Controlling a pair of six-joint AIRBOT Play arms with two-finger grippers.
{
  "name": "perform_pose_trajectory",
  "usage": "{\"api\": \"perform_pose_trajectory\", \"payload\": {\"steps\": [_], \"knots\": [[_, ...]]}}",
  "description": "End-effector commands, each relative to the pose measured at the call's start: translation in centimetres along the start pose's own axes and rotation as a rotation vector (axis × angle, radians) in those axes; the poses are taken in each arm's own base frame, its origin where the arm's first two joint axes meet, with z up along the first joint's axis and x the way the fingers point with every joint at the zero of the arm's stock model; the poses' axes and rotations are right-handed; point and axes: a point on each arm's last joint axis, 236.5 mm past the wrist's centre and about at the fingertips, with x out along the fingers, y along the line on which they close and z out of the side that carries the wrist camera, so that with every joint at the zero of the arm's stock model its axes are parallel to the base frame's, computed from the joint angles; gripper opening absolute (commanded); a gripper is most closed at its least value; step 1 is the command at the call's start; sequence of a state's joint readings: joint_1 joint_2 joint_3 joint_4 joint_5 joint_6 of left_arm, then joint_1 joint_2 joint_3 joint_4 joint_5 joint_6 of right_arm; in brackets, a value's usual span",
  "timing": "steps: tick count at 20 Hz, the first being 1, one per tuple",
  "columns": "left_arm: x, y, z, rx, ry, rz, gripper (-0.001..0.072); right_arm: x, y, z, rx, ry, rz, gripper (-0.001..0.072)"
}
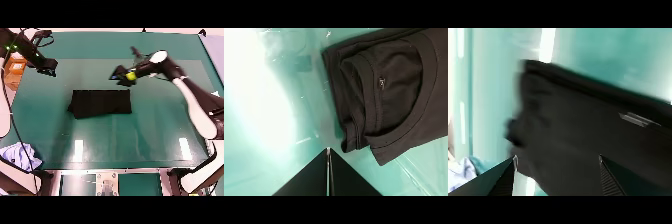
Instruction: Fold the shirts.
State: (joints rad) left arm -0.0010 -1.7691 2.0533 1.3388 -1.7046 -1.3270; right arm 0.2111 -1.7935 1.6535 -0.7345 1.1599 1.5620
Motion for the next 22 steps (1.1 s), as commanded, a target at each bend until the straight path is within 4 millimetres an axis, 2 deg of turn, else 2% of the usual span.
{"api": "perform_pose_trajectory", "payload": {"steps": [1,3,4,5,7,9,10,11,12,13,14,16,17,19,20,22], "knots": [[-0.1,0.1,0.1,0.000,-0.004,0.002,0.0027,-5.7,-7.8,-0.8,0.160,0.036,-0.081,0.0566],[-0.1,0.1,0.1,-0.002,-0.005,0.002,0.0027,-4.7,-10.9,-2.8,0.234,0.074,-0.099,0.0566],[-0.1,0.1,0.2,-0.005,-0.009,0.003,0.0027,-3.4,-12.2,-4.1,0.260,0.091,-0.107,0.0566],[-0.1,0.1,0.3,-0.008,-0.016,0.005,0.0027,-1.9,-12.7,-5.2,0.277,0.104,-0.094,0.0566],[-0.1,0.1,0.5,-0.008,-0.022,0.005,0.0027,1.4,-12.2,-6.6,0.291,0.115,-0.026,0.0566],[-0.1,-0.2,0.5,-0.008,-0.024,-0.009,0.0027,4.1,-10.9,-7.2,0.287,0.121,0.036,0.0565],[-0.1,-0.2,0.5,-0.010,-0.023,-0.010,0.0027,5.3,-10.2,-7.3,0.290,0.120,0.055,0.0543],[-0.1,-0.2,0.4,-0.010,-0.020,-0.011,0.0027,6.1,-9.5,-7.4,0.288,0.119,0.076,0.0399],[-0.1,-0.3,0.3,-0.010,-0.015,-0.011,0.0027,6.5,-8.3,-7.3,0.260,0.113,0.115,0.0086],[-0.1,-0.3,0.3,-0.010,-0.014,-0.012,0.0027,6.3,-7.1,-6.9,0.246,0.103,0.152,0.0028],[-0.1,-0.3,0.3,-0.009,-0.014,-0.012,0.0027,5.7,-6.0,-6.2,0.225,0.090,0.174,0.0024],[-0.1,-0.3,0.3,-0.009,-0.015,-0.012,0.0027,2.6,-3.4,-3.6,0.155,0.016,0.205,0.0023],[-0.1,-0.3,0.3,-0.009,-0.015,-0.011,0.0027,-0.1,-1.6,-1.8,0.110,-0.044,0.226,0.0023],[-0.1,-0.3,0.3,-0.009,-0.014,-0.012,0.0027,-7.0,1.4,1.5,0.040,-0.174,0.264,0.0023],[-0.1,-0.3,0.3,-0.010,-0.013,-0.012,0.0027,-11.3,2.5,3.1,0.013,-0.255,0.276,0.0023],[-0.1,-0.3,0.1,-0.010,-0.007,-0.014,0.0027,-19.3,2.8,5.2,-0.001,-0.403,0.257,0.0022]]}}
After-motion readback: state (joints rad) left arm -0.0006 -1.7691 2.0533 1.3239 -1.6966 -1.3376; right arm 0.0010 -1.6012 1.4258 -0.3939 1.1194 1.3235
